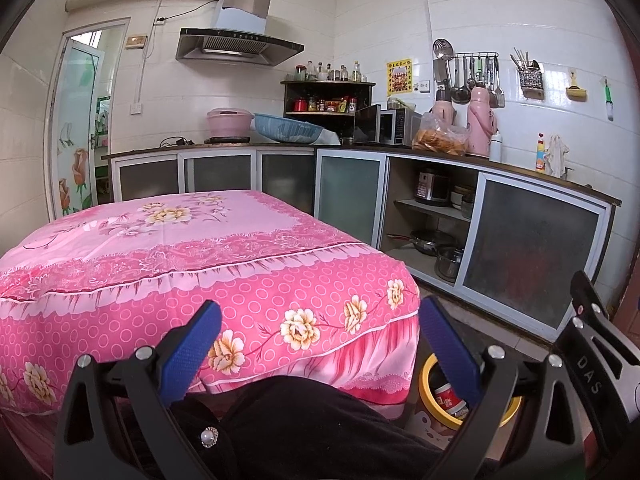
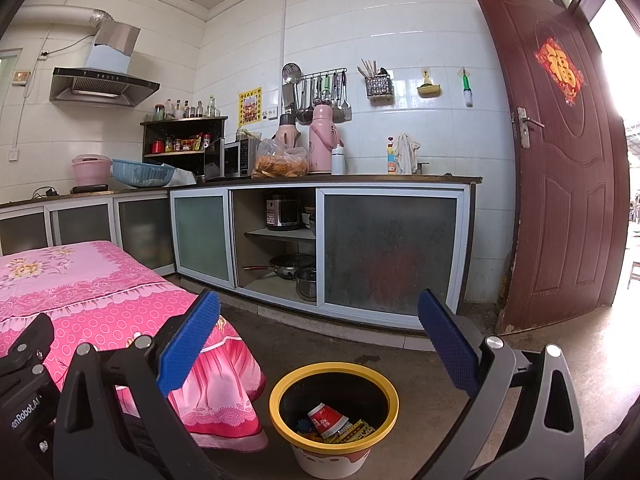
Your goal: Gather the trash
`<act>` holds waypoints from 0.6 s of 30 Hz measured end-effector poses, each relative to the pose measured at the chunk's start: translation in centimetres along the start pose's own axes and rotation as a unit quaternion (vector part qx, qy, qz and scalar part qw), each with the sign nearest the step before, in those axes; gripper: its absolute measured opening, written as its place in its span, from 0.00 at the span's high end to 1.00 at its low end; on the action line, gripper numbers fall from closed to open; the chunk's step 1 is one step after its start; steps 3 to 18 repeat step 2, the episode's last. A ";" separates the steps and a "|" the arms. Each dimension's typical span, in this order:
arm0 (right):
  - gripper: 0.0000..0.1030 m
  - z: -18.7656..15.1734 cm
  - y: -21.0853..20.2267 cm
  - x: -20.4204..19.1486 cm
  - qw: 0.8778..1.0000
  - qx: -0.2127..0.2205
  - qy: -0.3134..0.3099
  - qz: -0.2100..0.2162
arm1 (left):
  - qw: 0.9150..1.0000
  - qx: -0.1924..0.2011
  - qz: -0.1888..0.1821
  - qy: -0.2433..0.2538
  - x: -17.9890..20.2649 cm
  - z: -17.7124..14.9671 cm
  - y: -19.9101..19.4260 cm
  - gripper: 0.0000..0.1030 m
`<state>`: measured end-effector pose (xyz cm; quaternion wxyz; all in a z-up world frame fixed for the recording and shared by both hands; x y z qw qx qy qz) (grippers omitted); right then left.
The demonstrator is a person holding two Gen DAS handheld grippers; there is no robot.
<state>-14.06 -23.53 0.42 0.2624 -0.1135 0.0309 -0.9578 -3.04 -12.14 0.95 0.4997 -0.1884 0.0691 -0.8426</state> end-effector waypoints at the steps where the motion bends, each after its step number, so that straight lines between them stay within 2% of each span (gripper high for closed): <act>1: 0.08 0.0 0.0 0.0 1.000 0.000 0.000 0.000 | 1.000 -0.001 0.000 0.000 0.0 0.0 0.1 0.08; 18: 0.08 0.0 0.0 0.0 1.000 0.000 0.000 0.000 | 1.000 -0.002 0.000 0.000 0.0 0.0 0.1 0.08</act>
Point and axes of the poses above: each gripper's, at about its wrist camera, not at the fingertips, and y roughly the way its jaws point, x to its right, z to its top, the point moved 1 cm from there along y, roughly the way its jaws point, and after that the axes turned 13 degrees about -y, right-handed, at the moved point
